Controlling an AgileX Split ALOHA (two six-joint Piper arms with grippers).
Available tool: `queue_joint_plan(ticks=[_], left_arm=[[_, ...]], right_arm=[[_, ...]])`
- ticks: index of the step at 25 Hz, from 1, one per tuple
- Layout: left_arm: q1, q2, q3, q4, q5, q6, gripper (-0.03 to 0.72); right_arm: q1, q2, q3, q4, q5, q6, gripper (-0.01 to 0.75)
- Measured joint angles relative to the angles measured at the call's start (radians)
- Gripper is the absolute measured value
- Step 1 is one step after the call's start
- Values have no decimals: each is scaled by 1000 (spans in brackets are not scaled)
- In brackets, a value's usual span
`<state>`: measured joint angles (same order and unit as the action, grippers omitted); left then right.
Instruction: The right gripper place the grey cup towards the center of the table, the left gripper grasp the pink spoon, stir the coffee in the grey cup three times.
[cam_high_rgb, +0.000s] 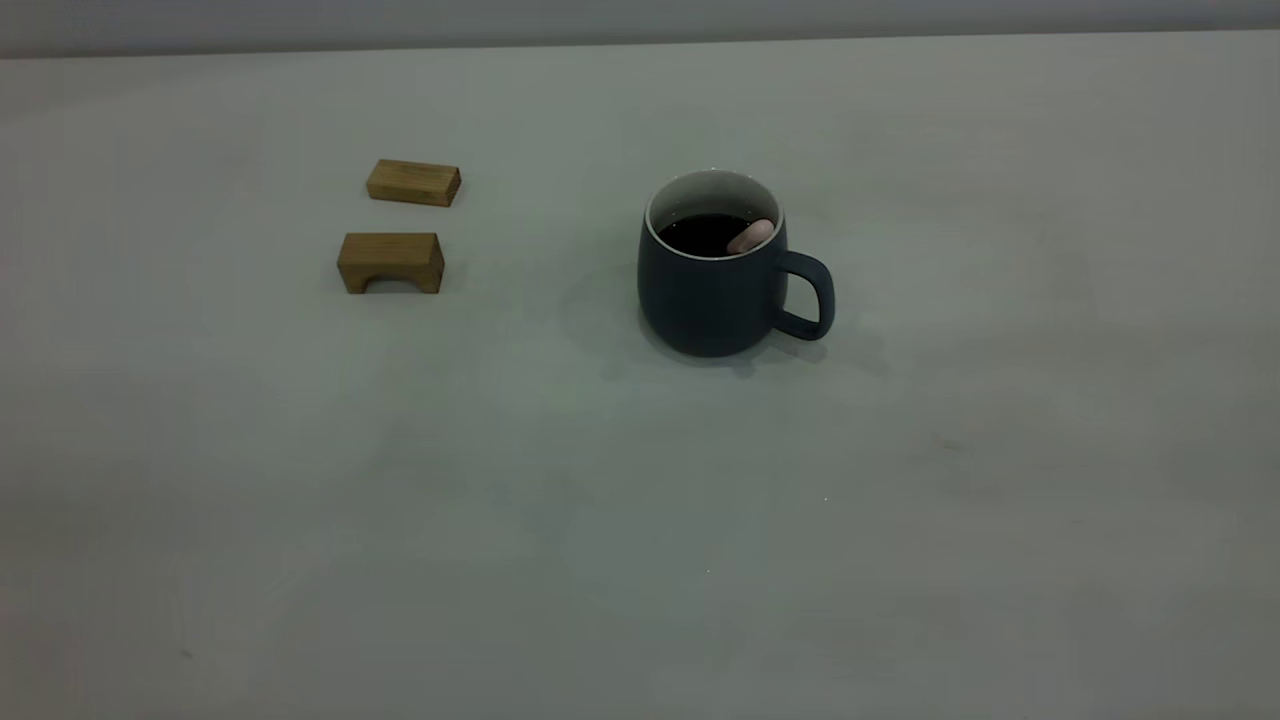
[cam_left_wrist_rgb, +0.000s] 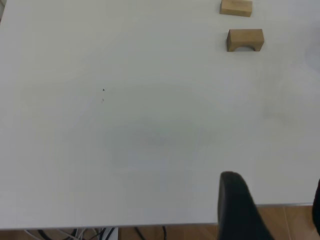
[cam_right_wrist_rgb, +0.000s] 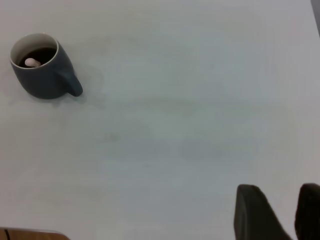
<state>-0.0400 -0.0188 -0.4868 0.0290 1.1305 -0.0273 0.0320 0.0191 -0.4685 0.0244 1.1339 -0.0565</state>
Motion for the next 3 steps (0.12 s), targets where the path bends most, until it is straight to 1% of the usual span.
queue_joint_plan(ticks=[3], left_arm=[[0,0,0,0,0,0,438]], right_arm=[[0,0,0,0,0,0,238]])
